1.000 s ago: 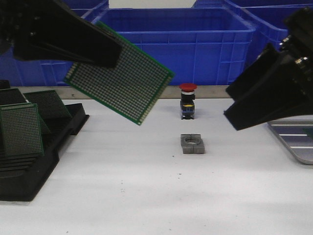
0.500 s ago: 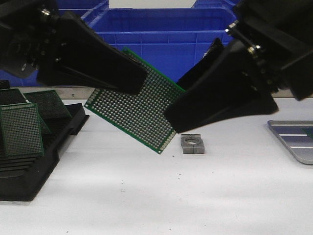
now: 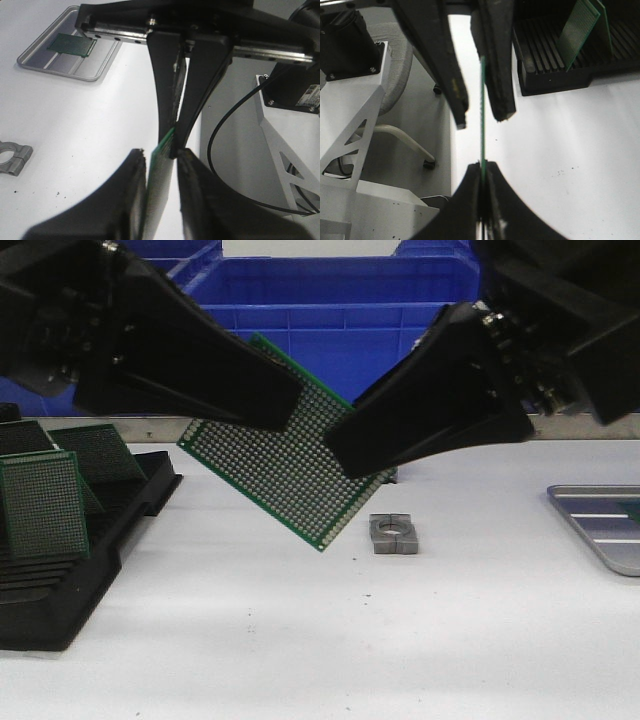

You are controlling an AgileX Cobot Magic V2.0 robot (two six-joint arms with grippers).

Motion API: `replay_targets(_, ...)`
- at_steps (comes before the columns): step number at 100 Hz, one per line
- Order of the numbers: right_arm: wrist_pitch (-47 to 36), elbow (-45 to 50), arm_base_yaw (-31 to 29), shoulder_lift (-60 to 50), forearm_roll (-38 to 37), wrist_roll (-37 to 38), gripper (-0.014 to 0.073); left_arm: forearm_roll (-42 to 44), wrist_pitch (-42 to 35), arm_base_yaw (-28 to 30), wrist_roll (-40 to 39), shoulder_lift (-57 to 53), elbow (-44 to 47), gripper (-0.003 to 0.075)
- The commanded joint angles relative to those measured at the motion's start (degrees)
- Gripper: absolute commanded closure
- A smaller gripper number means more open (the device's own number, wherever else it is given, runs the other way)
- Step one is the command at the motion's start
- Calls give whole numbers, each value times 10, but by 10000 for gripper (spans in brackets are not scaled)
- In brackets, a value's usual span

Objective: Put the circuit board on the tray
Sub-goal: 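Carry the second board to the silver tray with the right gripper and release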

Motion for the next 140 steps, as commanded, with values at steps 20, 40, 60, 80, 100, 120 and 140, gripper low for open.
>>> replay_targets(20,-14,-17,-3,-17,-4,25,659,-43,24,-5,-3,-13,-17,235)
replay_targets(40,-30,-15,-4,-17,-65,118,659,-46,-10,-5,-3,-13,-17,235)
replay_targets(60,-93,-15,-38,-17,-68,195,659,-48,-19,-5,-3,-13,-17,235)
replay_targets(80,-193,-15,-123,-17,-69,244,659,-57,-26,-5,-3,-13,-17,235)
replay_targets(100,-246,-15,-241,-5,-69,307,659,-76,-26,-5,-3,-13,-17,235)
replay_targets(120,-224,-15,-333,31,-69,310,659,-77,-26,-5,-3,-13,-17,235)
replay_targets(140,-221,-15,-357,68,-69,310,658,-78,-26,-5,-3,-13,-17,235)
